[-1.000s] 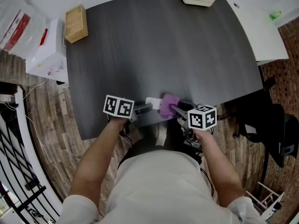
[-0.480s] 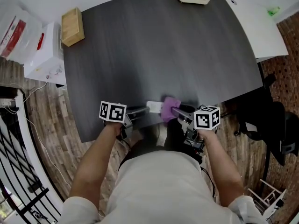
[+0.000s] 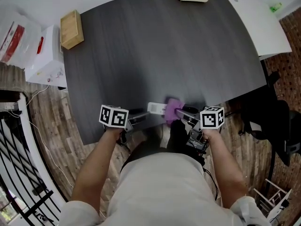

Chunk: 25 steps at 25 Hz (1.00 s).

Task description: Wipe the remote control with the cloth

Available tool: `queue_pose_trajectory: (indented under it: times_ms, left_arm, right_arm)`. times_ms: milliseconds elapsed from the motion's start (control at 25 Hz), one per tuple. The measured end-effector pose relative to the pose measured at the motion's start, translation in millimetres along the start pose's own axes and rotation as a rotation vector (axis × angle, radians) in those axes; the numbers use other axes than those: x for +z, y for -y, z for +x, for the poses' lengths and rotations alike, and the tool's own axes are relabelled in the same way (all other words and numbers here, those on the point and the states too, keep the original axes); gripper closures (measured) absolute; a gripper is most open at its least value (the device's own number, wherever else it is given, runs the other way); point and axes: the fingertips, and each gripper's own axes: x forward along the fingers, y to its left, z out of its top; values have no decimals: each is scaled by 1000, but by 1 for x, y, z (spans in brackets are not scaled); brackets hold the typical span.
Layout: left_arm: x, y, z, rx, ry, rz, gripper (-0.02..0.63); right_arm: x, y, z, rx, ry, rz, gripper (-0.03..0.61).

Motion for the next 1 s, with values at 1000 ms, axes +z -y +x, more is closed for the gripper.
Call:
queue_pose_trajectory:
  times_ms: [1000]
  left_arm:
    - [11,-10,22,175,28,-25,526]
  right_arm:
    - [2,-5,-11,-334,-134,-309,448]
